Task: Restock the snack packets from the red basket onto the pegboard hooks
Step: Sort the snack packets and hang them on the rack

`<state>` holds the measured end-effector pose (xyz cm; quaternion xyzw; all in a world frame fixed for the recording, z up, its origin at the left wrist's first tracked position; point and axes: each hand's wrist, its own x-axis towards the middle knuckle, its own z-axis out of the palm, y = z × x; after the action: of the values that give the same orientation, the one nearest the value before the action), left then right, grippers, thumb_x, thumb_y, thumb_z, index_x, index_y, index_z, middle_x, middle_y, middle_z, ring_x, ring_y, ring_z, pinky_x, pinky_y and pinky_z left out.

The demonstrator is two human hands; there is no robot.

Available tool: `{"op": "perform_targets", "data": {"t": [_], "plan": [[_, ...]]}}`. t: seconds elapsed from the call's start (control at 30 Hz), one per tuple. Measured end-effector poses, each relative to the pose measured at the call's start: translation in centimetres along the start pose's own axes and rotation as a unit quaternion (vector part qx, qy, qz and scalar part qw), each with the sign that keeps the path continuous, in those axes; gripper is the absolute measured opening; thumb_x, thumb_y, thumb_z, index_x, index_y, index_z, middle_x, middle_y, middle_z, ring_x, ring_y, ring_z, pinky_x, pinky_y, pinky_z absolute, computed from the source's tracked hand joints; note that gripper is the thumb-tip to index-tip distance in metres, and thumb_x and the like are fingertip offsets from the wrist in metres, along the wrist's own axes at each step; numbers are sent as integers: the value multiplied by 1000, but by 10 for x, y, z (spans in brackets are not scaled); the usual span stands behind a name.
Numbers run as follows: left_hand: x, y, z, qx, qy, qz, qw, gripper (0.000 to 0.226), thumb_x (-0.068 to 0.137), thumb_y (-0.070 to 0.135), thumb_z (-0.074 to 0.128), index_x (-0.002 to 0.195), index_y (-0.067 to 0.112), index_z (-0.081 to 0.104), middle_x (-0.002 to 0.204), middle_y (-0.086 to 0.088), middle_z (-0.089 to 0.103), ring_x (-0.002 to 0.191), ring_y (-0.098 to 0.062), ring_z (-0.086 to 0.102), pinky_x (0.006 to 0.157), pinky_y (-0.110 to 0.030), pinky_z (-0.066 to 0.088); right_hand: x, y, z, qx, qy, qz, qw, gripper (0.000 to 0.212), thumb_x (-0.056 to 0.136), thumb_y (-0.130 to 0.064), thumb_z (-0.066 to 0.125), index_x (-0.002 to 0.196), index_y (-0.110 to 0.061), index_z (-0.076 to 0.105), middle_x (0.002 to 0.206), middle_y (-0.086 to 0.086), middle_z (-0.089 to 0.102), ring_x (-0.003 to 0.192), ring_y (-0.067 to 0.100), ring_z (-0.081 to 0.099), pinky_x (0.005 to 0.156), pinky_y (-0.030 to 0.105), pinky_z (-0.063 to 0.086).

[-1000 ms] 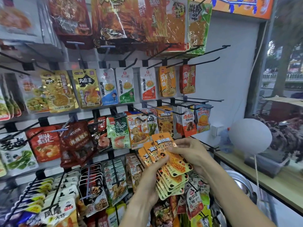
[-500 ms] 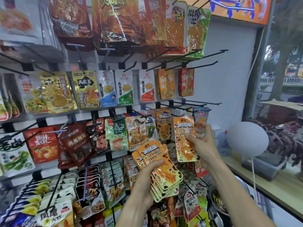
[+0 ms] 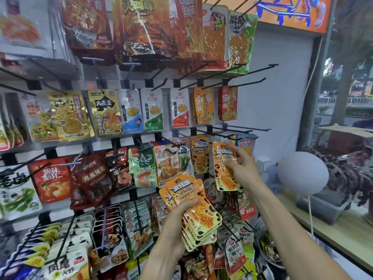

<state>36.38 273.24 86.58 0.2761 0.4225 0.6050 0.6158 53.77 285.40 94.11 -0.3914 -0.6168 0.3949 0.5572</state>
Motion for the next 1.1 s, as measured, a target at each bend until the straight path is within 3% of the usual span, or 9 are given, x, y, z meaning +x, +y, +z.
{"op": "perform_targets", "data": {"t": [0.17, 0.27, 0.43, 0.53, 0.67, 0.83, 0.97, 1.03, 1.1], "plan": [[4, -2, -2, 1, -2, -2, 1000, 73, 46, 33, 103, 111, 10, 79, 118, -22, 76, 115, -45, 71, 108, -66, 49, 3, 3, 0, -12, 5, -2, 1000, 48, 100, -6, 63, 128, -45, 63, 144, 1, 56, 135, 27, 54, 111, 55, 47], [3, -1, -2, 8, -2, -1, 1000, 66, 53, 31, 101, 111, 9, 80, 117, -22, 76, 114, -44, 71, 109, -64, 50, 5, 4, 3, -23, 2, -12, 1000, 50, 99, -6, 65, 131, -46, 64, 150, -9, 51, 137, 16, 50, 109, 55, 49], [1, 0, -2, -1, -6, -9, 1000, 53, 68, 24, 89, 115, 3, 76, 113, -25, 76, 107, -44, 73, 109, -64, 50, 6, 3, 6, -46, 29, -13, 998, 49, 100, -11, 65, 125, -53, 60, 132, -14, 58, 129, 26, 60, 103, 58, 53], [-1, 3, -2, 3, -1, -4, 1000, 53, 66, 24, 92, 113, 4, 78, 114, -25, 76, 107, -43, 74, 108, -62, 51, 5, 0, 3, -65, 23, -18, 997, 47, 101, -9, 64, 134, -42, 61, 120, -27, 53, 131, 22, 56, 104, 57, 52], [-1, 4, -4, -2, 4, -10, 1000, 50, 68, 23, 89, 113, 4, 77, 115, -26, 76, 109, -46, 73, 108, -65, 50, 2, -2, 1, -87, 28, -26, 996, 49, 102, -6, 62, 144, -31, 59, 143, -14, 52, 132, 10, 44, 107, 36, 47], [4, 1, -6, 1, 4, -1, 1000, 57, 62, 27, 96, 112, 7, 80, 121, -24, 75, 116, -45, 70, 110, -63, 49, 3, -1, 4, -84, 31, -8, 996, 44, 100, -7, 64, 140, -26, 61, 132, -17, 49, 131, 10, 43, 116, 45, 41], [1, 3, -5, -7, -8, -2, 1000, 55, 67, 24, 91, 117, 4, 76, 117, -25, 75, 110, -45, 73, 109, -63, 50, 22, 10, 15, -105, 39, 13, 994, 32, 98, -10, 69, 126, -25, 66, 140, -2, 58, 133, 21, 54, 98, 42, 53], [1, 4, -4, 3, 2, 1, 1000, 62, 61, 30, 98, 116, 8, 78, 125, -23, 73, 118, -44, 69, 111, -62, 48, 40, 12, 27, -116, 25, 27, 993, 33, 97, -12, 70, 126, -28, 67, 139, 7, 62, 109, 22, 68, 73, 31, 55], [3, 4, -4, -2, -5, 5, 1000, 59, 62, 27, 97, 114, 7, 78, 123, -24, 74, 115, -44, 70, 110, -61, 50, 58, 8, 43, -139, -25, 51, 989, 41, 100, -13, 67, 138, -29, 62, 141, 9, 62, 88, 19, 69, 70, 29, 55]]}}
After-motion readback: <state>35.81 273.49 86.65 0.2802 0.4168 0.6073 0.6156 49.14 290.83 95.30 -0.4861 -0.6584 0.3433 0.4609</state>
